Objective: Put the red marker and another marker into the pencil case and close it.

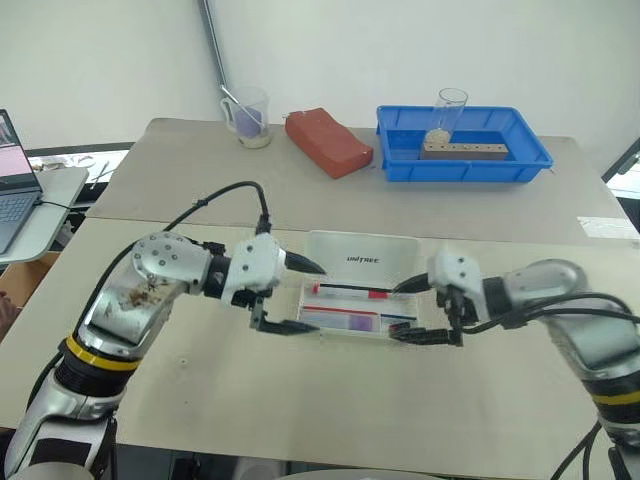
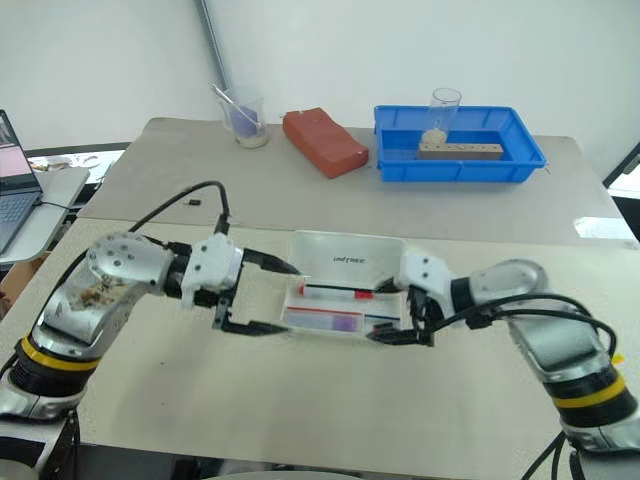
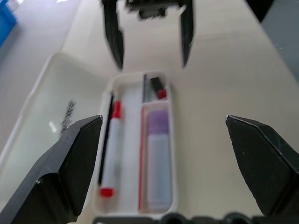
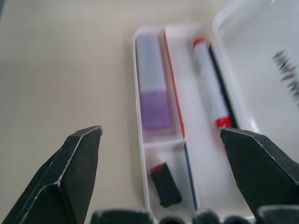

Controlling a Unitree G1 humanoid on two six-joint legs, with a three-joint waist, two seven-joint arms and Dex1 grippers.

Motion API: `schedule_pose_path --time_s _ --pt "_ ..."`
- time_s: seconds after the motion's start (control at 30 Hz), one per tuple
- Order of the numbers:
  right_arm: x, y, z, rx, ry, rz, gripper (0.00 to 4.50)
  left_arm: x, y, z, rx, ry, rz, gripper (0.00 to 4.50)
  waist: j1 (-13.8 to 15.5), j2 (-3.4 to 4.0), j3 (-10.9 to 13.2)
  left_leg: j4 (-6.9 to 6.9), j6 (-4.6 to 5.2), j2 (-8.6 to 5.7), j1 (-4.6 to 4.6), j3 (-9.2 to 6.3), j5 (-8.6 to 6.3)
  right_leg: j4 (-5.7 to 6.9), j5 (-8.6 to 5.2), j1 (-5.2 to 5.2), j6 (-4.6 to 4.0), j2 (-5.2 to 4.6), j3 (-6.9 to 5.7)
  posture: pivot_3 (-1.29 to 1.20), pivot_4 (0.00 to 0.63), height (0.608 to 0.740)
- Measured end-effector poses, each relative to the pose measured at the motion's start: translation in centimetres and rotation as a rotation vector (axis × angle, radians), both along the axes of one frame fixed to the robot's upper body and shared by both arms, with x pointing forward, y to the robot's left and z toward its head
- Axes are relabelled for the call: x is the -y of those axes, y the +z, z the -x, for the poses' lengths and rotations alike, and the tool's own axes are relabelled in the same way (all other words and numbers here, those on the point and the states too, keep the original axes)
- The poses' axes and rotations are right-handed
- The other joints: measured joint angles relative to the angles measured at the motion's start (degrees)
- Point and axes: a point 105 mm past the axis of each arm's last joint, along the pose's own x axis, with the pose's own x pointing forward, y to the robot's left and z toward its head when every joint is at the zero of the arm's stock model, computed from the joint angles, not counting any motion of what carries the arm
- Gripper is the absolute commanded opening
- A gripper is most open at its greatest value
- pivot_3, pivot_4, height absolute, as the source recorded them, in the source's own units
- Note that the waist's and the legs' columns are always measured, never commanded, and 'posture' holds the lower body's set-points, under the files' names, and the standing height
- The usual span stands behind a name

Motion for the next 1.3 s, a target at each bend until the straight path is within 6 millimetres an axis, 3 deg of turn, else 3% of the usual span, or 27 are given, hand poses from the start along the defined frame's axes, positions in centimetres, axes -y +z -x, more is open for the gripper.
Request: schedule_pose_path --time_s 0.07,0.13,0.27,0.4,0.43,0.6,0.77,0.93,1.1,1.3 --pt "0.1 1.6 0.1 0.027 -0.055 -0.043 4.47 -1.0 0.8 -2.1 0.009 0.108 0.050 4.50 0.09 -0.01 0.00 0.00 0.00 0.00 -0.01 -0.02 0.00 -0.02 0.00 -0.02 0.00 -0.01 -0.01 0.00 0.150 0.740" --pt "0.0 2.7 0.2 0.050 -0.106 -0.083 4.50 -1.6 1.5 -4.2 0.014 0.203 0.112 3.95 0.27 -0.02 0.01 0.00 0.00 -0.01 -0.01 -0.03 0.00 -0.02 0.00 -0.04 0.00 -0.02 -0.02 0.00 0.150 0.740" --pt "-0.7 4.8 0.1 0.091 -0.190 -0.171 4.50 -2.2 2.0 -8.2 -0.023 0.378 0.241 2.15 0.26 0.00 -0.01 0.02 0.01 -0.04 -0.19 -0.06 0.00 0.05 0.03 -0.06 0.03 -0.01 -0.01 0.00 0.150 0.740" --pt "-1.1 6.6 0.0 0.143 -0.240 -0.206 4.50 -2.0 1.0 -11.5 -0.072 0.488 0.281 0.24 0.29 -0.01 -0.01 0.02 0.01 -0.08 -0.28 -0.13 0.00 0.03 0.03 -0.12 0.03 0.01 -0.03 0.00 0.150 0.740" --pt "-1.3 6.9 0.0 0.150 -0.246 -0.212 4.50 -1.9 0.7 -12.2 -0.073 0.505 0.273 0.07 0.30 -0.03 0.01 0.01 0.01 -0.09 -0.32 -0.17 0.00 0.00 0.03 -0.13 0.03 0.01 -0.05 0.00 0.150 0.740" --pt "-1.5 7.2 0.0 0.166 -0.278 -0.215 4.50 -1.3 -1.2 -14.1 -0.063 0.545 0.201 0.07 0.24 -0.03 0.01 -0.01 0.01 -0.14 -0.36 -0.22 0.00 0.00 0.03 -0.15 0.04 0.00 -0.05 0.00 0.150 0.740" --pt "-2.0 8.5 0.4 0.201 -0.271 -0.232 4.50 -0.1 -3.5 -13.0 -0.130 0.425 0.100 0.07 -0.15 -0.02 0.00 -0.10 0.01 -0.13 -0.37 -0.22 0.01 0.02 0.03 -0.20 0.04 0.00 -0.06 0.00 0.150 0.740" --pt "-2.6 9.8 0.4 0.241 -0.263 -0.248 4.50 0.3 -3.5 -12.4 -0.138 0.358 0.079 0.07 -0.58 -0.01 0.00 -0.22 0.02 -0.15 -0.37 -0.28 0.01 -0.01 0.03 -0.21 0.04 0.01 -0.07 0.00 0.150 0.740" --pt "-2.4 9.6 0.4 0.232 -0.269 -0.232 4.50 0.8 -3.3 -11.6 -0.156 0.283 0.069 0.07 -0.53 -0.02 0.00 -0.22 0.02 -0.16 -0.39 -0.28 0.01 -0.02 0.03 -0.21 0.04 0.00 -0.08 0.00 0.150 0.740" --pt "-1.9 9.0 0.5 0.210 -0.252 -0.211 4.50 1.7 -2.0 -9.3 -0.118 0.118 0.037 0.07 -0.95 0.01 -0.02 -0.27 0.03 -0.15 -0.36 -0.29 0.02 -0.02 0.03 -0.20 0.04 0.00 -0.07 0.00 0.150 0.740"
